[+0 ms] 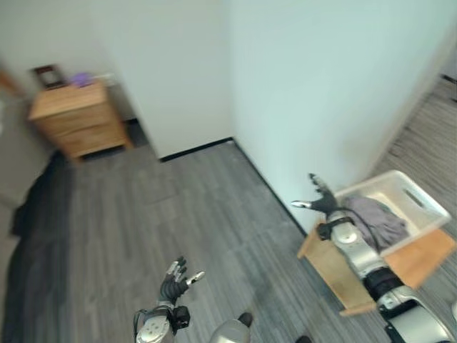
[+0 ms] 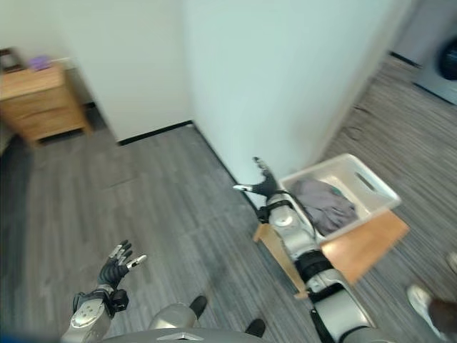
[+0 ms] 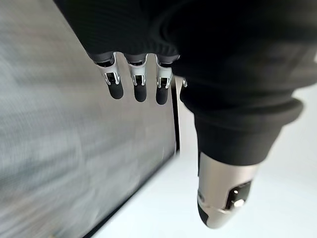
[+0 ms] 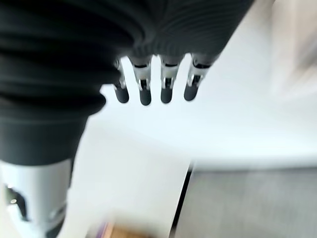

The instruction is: Pick up bed clothes into laundry basket.

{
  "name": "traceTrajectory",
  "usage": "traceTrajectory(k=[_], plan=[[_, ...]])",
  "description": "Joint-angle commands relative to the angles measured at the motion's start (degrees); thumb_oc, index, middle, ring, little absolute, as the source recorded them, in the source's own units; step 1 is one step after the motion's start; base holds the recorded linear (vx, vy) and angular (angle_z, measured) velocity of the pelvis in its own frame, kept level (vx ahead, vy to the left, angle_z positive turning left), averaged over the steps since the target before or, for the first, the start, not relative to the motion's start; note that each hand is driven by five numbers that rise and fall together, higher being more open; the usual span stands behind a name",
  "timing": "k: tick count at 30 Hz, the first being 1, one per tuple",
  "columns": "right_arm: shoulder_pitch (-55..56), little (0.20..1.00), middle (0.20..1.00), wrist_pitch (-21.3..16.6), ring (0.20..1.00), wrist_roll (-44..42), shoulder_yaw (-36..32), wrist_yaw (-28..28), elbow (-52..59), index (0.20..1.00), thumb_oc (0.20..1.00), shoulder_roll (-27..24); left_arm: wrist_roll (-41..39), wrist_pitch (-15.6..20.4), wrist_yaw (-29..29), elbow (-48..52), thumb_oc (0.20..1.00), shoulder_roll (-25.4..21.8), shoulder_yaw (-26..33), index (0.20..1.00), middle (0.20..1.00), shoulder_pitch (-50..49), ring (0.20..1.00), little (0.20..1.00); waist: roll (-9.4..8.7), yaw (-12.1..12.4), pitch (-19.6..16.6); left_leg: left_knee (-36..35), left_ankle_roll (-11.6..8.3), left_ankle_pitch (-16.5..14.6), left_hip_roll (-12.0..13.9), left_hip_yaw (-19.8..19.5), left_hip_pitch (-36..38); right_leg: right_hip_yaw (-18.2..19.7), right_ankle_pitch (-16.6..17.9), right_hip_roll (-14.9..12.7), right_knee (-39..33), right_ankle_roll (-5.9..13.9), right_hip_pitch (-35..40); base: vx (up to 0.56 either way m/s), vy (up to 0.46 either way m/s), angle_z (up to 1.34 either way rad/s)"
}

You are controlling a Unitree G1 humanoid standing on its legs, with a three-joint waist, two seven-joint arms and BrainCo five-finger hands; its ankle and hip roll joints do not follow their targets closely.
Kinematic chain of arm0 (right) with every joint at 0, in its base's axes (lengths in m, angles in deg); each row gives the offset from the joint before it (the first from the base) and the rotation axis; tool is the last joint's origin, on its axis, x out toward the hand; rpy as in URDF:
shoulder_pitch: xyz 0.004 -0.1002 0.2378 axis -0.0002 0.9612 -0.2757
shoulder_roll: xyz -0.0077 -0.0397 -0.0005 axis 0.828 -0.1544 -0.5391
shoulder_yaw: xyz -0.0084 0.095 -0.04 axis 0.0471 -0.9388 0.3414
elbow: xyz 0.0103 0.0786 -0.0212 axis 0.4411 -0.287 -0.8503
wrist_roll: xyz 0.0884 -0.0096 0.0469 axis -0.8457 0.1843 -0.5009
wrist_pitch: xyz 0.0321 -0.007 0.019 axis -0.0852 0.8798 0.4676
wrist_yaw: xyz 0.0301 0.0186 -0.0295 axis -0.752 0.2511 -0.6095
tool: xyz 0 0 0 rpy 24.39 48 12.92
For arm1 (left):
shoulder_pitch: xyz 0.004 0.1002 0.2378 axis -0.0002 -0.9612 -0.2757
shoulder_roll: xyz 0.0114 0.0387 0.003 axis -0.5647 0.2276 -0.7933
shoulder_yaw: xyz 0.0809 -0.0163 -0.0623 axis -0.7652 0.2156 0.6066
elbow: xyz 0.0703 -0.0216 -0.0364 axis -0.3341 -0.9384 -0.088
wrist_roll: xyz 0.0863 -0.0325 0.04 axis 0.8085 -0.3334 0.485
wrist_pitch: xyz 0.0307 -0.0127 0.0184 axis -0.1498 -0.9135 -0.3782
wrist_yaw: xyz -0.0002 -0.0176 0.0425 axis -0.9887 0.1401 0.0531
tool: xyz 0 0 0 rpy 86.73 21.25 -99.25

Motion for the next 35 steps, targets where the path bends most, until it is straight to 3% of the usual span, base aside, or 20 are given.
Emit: traceTrajectory(k=[1,2,4,6,9,10,11,12,13,14,16,18,22,24,26,29,31,32,33,35], plan=[[-7.0,1.0,1.0,-0.25,1.0,-5.23,-6.98,-1.05,15.97,1.0,1.0,-9.26,-2.97,4.13,0.8,3.0,1.0,-4.07,2.37,1.0,1.0,6.42,1.0,1.0,0.36,-3.58,0.35,-1.55,-1.38,9.98,4.75,16.16,-0.88,1.79,-7.78,0.14,0.13,1.61,5.69,-0.06,0.223,3.05],[6.55,1.0,1.0,-1.67,1.0,-2.07,-8.38,-2.01,23.84,1.0,1.0,-7.66,-3.75,4.55,0.85,5.15,1.0,-4.05,6.29,1.0,1.0,6.85,1.0,1.0,0.25,-8.1,0.6,-0.9,-0.9,8.9,7.43,24.82,1.26,-0.83,-6.89,-0.27,0.67,1.62,6.2,-0.04,0.243,2.53],[19.33,1.0,1.0,-3.35,1.0,-0.31,-10.04,-5.53,30.15,1.0,1.0,-8.04,-2.69,5.77,1.53,7.5,1.0,-4.72,8.94,1.0,1.0,6.54,1.0,1.0,0.54,-11.25,-0.01,0.6,-0.65,8.07,8.71,30.42,3.26,-3.42,-6.48,-1.6,1.85,1.0,6.62,-0.07,0.3,2.64],[25.96,1.0,1.0,-4.69,1.0,1.87,-10.58,-7.63,31.37,1.0,1.0,-6.7,-0.31,8.23,2.13,11.66,1.0,-5.07,8.09,1.0,1.0,4.52,1.0,1.0,1.15,-10.92,-1.9,0.49,0.4,6.76,5.28,26.7,3.13,-6.72,-7.18,-3.27,5.66,1.8,8.37,0.18,0.334,2.95],[23.52,1.0,1.0,-4.68,1.0,3.32,-8.77,-7.82,30.23,1.0,1.0,-4.98,3.28,10.08,3.91,17.31,1.0,-5.91,6.82,1.0,1.0,5.83,1.0,1.0,1.07,-10.05,-2.06,0.24,3.87,4.17,1.01,21.88,4.02,-6.08,-3.17,-10.29,19.21,4.45,7.4,0.29,0.369,0.86],[22.21,1.0,1.0,-4.58,1.0,4.19,-7.68,-8.26,30.79,1.0,1.0,-5.08,4.25,10.46,4.83,19.07,1.0,-6.15,6.37,1.0,1.0,6.25,1.0,1.0,0.78,-10.96,-1.28,-0.65,5.37,3.66,-1.41,19.84,5.13,-1.61,0.29,-13.34,25.26,6.76,4.97,0.16,0.25,1.72],[21.72,1.0,1.0,-4.51,1.0,4.29,-8.12,-8.15,31.04,1.0,1.0,-5.19,4.31,10.83,5.22,19.89,1.0,-6.36,6.3,1.0,1.0,6.84,1.0,1.0,1.02,-11.1,-0.86,-0.89,6.08,5.25,-1.53,19.59,4.93,0.82,1.94,-13.18,27.54,6.22,3.66,0.19,0.288,1.98],[19.7,1.0,1.0,-3.77,1.0,3.79,-7.88,-7.32,30.75,1.0,1.0,-4.64,4.92,11.37,5.88,21.08,1.0,-7.0,3.8,1.0,1.0,9.73,1.0,1.0,2.02,-14.19,-0.12,-3.08,5.55,7.32,-1.85,13.02,6.06,13.83,-3.37,-4.88,31.28,3.46,-2.54,0.08,0.142,1.62],[19.45,1.0,1.0,-3.76,1.0,3.77,-7.9,-7.3,30.66,1.0,1.0,-4.68,4.98,11.39,5.95,20.98,1.0,-6.94,3.82,1.0,1.0,9.97,1.0,1.0,2.16,-14.14,-0.34,-3.3,5.39,7.73,-1.57,13.04,5.61,13.78,-3.32,-4.63,31.46,3.1,-3.19,0.29,0.091,2.4],[19.6,1.0,1.0,-3.55,1.0,3.44,-8.62,-6.92,30.76,1.0,1.0,-4.38,4.4,11.51,4.79,22.08,1.0,-6.43,3.14,1.0,1.0,11.02,1.0,1.0,1.54,-16.27,0.35,-4.2,4.76,7.93,-3.84,6.94,5.83,21.46,-6.02,0.39,28.65,3.44,-4.29,0.25,-0.082,2.6],[19.44,1.0,1.0,-3.13,1.0,2.42,-8.8,-6.65,30.21,1.0,1.0,-3.37,2.95,11.45,4.0,23.15,1.0,-6.29,2.71,1.0,1.0,10.27,1.0,1.0,1.91,-19.01,0.54,-5.24,3.98,7.31,-4.56,-2.49,7.4,30.35,-10.53,4.04,26.59,0.94,-7.35,0.55,-0.205,2.91],[19.23,1.0,1.0,-2.38,1.0,1.9,-8.0,-7.09,28.29,1.0,1.0,-3.39,1.6,10.9,2.48,23.62,1.0,-5.13,4.05,1.0,1.0,8.47,1.0,1.0,1.6,-21.71,1.56,-5.82,2.73,6.85,-5.95,-10.81,8.68,40.85,-8.12,7.18,16.42,0.8,-10.01,0.53,-0.254,3.48],[18.6,1.0,1.0,-1.47,1.0,1.17,-7.26,-7.3,25.85,1.0,1.0,-3.58,0.91,10.02,0.86,22.86,1.0,-4.94,4.45,1.0,1.0,7.73,1.0,1.0,1.58,-23.35,2.35,-6.29,2.16,5.11,-6.49,-18.15,10.76,50.08,-3.96,8.33,9.93,1.66,-14.14,0.28,-0.149,2.31],[15.94,1.0,1.0,-0.82,1.0,0.86,-6.07,-7.1,23.72,1.0,1.0,-3.52,1.72,9.33,1.24,22.01,1.0,-5.33,3.85,1.0,1.0,8.28,1.0,1.0,1.49,-23.62,3.29,-6.0,1.74,3.66,-5.79,-20.6,12.23,49.06,-1.12,6.66,6.08,2.77,-15.58,0.27,-0.27,1.02],[11.86,1.0,1.0,-0.56,1.0,1.68,-3.7,-6.96,22.64,1.0,1.0,-2.14,1.63,9.09,0.53,20.45,1.0,-4.47,4.11,1.0,1.0,8.14,1.0,1.0,-0.15,-22.34,2.68,-4.39,0.32,1.25,-5.08,-21.67,13.71,44.09,1.01,3.17,4.97,2.99,-13.13,0.25,-0.417,0.9],[10.85,1.0,1.0,-0.51,1.0,1.75,-3.09,-6.95,21.88,1.0,1.0,-2.02,0.64,9.12,0.32,19.94,1.0,-3.89,4.62,1.0,1.0,7.84,1.0,1.0,-0.03,-22.32,2.13,-3.25,-0.13,0.89,-4.19,-21.39,13.81,43.17,1.01,3.14,4.28,2.64,-12.46,0.13,-0.159,0.76],[9.06,1.0,1.0,-0.37,1.0,2.27,-1.92,-7.28,21.3,1.0,1.0,-2.9,-1.87,8.61,-0.59,18.72,1.0,-2.4,4.55,1.0,1.0,7.06,1.0,1.0,-0.08,-21.87,1.76,2.71,-1.5,1.45,-3.02,-15.01,11.4,39.37,0.85,1.56,1.31,1.85,-8.08,0.21,-0.211,0.38],[9.03,1.0,1.0,-0.39,1.0,2.28,-1.9,-7.26,21.25,1.0,1.0,-2.92,-1.9,8.63,-0.61,18.68,1.0,-2.37,4.55,1.0,1.0,7.08,1.0,1.0,0.01,-21.85,1.86,3.12,-1.49,1.12,-3.01,-14.98,11.37,39.36,0.81,1.61,1.21,1.85,-7.91,0.08,-0.204,0.55],[8.7,1.0,1.0,0.01,1.0,2.47,-2.06,-6.59,21.85,1.0,1.0,-4.12,-3.04,8.34,-0.71,17.55,1.0,-1.27,3.18,1.0,1.0,8.59,1.0,1.0,-0.38,-22.2,2.33,5.58,-1.69,1.61,-1.35,-3.67,8.48,35.54,-0.41,-0.36,0.46,1.74,-5.4,-0.01,-0.126,0.73],[10.1,1.0,1.0,0.15,1.0,2.29,-3.16,-6.33,23.15,1.0,1.0,-4.91,-2.56,7.91,-0.83,17.78,1.0,-1.16,2.35,1.0,1.0,9.12,1.0,1.0,-0.5,-23.39,2.31,4.98,-1.42,1.88,1.12,7.19,7.99,32.37,-1.09,-1.5,0.32,1.57,-4.08,-0.03,-0.12,1.19]])
